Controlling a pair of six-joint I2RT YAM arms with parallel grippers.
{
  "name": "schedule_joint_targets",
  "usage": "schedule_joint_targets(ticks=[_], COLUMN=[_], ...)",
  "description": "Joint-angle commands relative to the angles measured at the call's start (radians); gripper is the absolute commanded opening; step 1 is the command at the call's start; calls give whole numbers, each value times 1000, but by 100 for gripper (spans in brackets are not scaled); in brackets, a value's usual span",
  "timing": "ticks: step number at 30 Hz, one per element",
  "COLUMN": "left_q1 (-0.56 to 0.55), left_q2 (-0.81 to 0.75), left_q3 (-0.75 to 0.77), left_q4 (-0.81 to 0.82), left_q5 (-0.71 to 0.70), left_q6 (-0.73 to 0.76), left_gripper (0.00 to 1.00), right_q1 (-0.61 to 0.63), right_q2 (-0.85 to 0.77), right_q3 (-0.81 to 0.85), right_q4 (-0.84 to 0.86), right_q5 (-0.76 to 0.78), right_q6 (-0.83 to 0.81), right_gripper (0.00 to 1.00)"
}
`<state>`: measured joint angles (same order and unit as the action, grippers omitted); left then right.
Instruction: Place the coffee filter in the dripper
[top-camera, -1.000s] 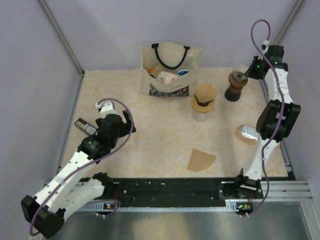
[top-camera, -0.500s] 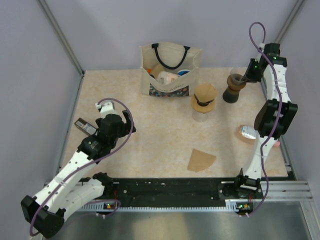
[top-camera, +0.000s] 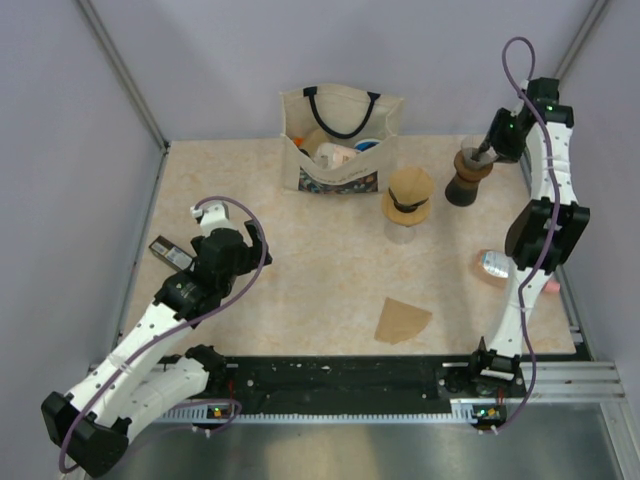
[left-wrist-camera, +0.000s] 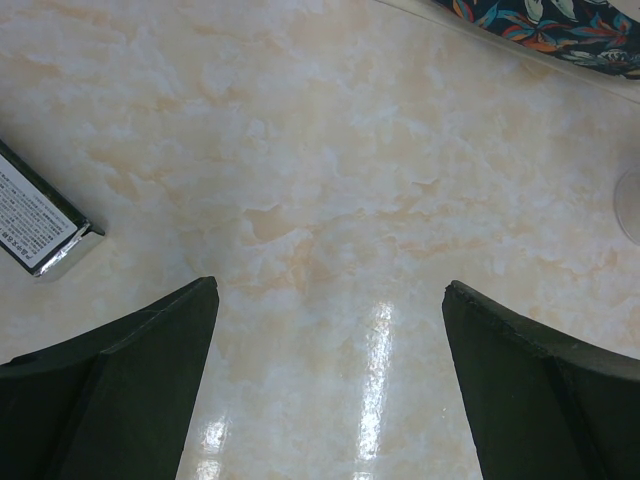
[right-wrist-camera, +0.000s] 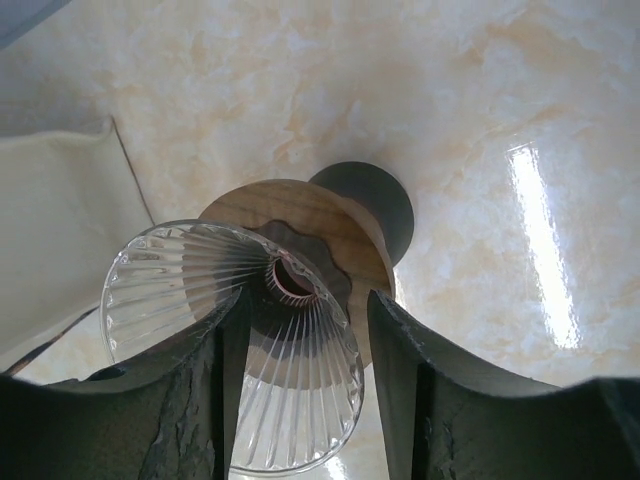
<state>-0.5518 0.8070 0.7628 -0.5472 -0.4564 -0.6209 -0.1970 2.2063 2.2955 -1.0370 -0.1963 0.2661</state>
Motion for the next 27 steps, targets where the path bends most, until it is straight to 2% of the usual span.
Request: schedule_joint_targets(ticks=[1,4,7,8,9,13,15,22,24,27], left_q1=[3,3,1,3,1,1,3,1,1,3], left_q2=[-25,-29,-37,-37,-38,-46,-51,-71,-74,-66], left_q3=[0,0,1,4,6,13,13,9,-11,-23], left_q4=[20,20,18,16,15,10,12,1,4,4], left_q5=[-2,-1,2,4,2,8,19,110,146,218], left_q6=[13,12,12,12,10,-2,-13,-30,-39,-53], left_gripper=[99,99,99,99,99,99,99,99,99,99], right_q1=[8,10,7,7,7,8,8,8,19,89], right_q2=[-52,-85,-135,-158,-189,-363,-486,-1047,-1166,-1279], right_q3=[67,94,101,96,87,-13,-166,-995,-1172,-1324], right_q4=[26,25,25,25,26,46,89,492,509,427], right_q5=[21,32,41,55,66,93,98,14,-31,-26], right_q6=[21,7,-5,-4,-5,-33,-41,94,107,114], right_gripper=[51,61,77,86,99,99,99,99,99,99])
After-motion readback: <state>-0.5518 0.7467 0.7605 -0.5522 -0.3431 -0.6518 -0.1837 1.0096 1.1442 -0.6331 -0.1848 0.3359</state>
